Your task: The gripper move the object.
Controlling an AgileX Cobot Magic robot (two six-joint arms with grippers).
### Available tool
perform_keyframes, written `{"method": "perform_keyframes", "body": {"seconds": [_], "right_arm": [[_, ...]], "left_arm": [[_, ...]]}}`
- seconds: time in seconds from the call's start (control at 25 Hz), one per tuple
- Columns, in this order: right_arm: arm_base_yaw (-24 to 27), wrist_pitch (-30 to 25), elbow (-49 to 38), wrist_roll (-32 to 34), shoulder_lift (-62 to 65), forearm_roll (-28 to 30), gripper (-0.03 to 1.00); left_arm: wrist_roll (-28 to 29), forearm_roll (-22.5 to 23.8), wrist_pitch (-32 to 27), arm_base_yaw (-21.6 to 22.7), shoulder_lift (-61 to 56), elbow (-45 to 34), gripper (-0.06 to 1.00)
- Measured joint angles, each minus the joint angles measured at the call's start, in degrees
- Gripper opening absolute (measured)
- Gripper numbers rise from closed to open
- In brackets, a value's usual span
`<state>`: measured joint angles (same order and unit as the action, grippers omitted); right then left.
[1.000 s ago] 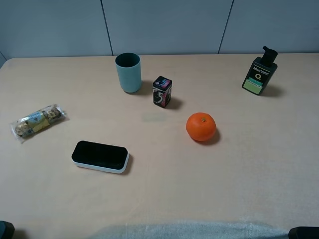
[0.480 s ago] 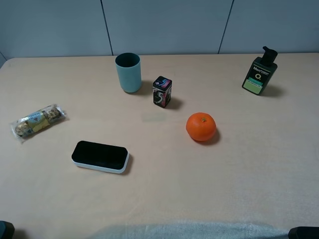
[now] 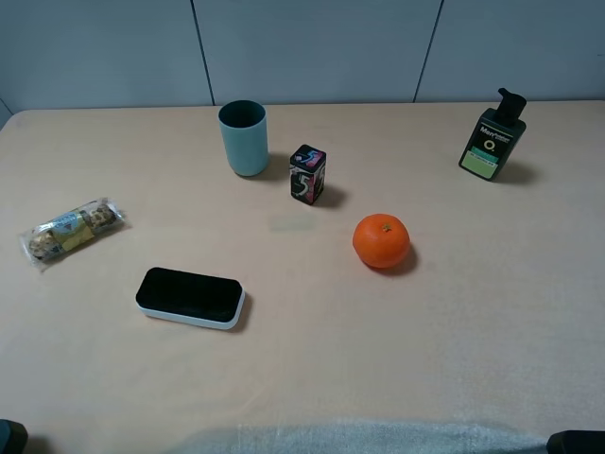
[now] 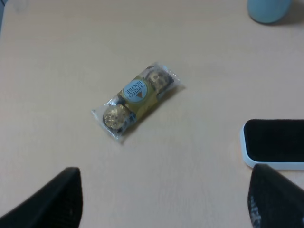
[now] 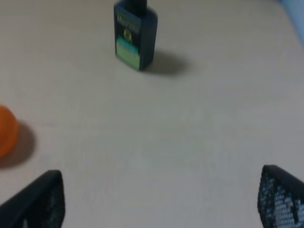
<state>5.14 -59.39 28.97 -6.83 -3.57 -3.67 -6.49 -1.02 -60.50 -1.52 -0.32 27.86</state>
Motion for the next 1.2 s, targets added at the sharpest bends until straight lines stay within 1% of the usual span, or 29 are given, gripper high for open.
{"method": "perform_keyframes", "body": {"seconds": [0.2,1.2], "right_arm": [[0.0,0.56,-0.46,-0.04,3.78,0.05,0.62],[0.0,0.91,-0.46,-0.04,3.9,0.17,0.62]], "left_arm": [[0.0,0.0,0.0,0.0,0.0,0.0,0.71],[0.0,0.0,0.0,0.0,0.0,0.0,0.71]]}}
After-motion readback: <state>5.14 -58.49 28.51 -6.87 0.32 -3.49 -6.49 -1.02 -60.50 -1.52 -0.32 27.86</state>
